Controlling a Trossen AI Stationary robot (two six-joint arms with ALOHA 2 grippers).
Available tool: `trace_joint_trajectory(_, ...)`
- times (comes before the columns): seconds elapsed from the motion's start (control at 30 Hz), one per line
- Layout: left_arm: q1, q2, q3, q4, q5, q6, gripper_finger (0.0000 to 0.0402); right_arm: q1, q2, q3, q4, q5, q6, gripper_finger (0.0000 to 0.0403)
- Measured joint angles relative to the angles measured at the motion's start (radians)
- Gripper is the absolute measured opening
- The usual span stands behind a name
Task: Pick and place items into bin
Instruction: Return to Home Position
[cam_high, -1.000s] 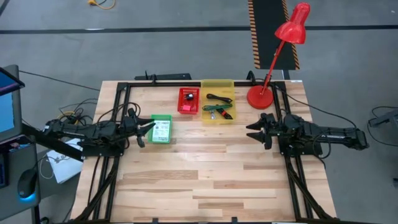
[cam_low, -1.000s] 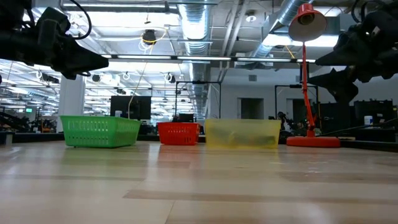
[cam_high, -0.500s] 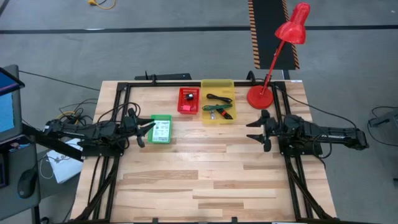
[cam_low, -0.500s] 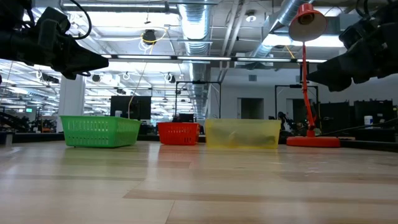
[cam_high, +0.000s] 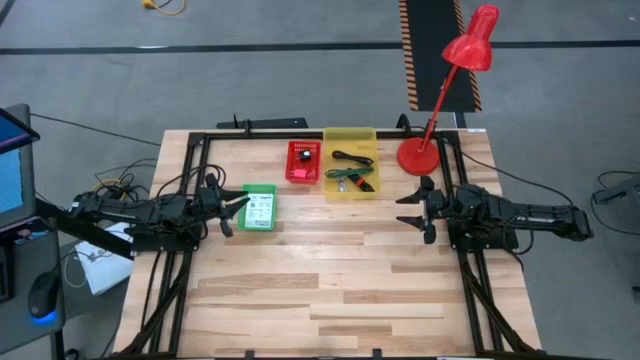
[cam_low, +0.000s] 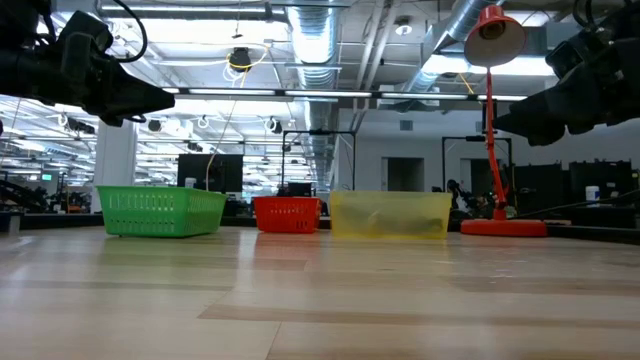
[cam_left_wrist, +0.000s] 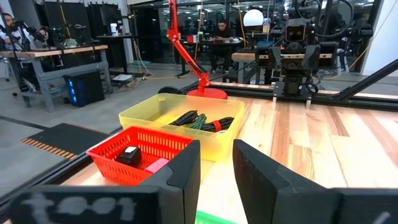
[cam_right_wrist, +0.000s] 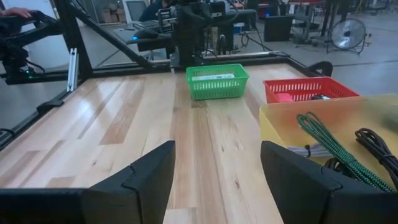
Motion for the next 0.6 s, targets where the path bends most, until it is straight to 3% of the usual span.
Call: trace_joint_trajectory(0.6,0.000,0.001,0.000,0.000,0.000,-0.007,0.0082,0.000,0.000,0.000,0.000,0.000,0.000,0.0232)
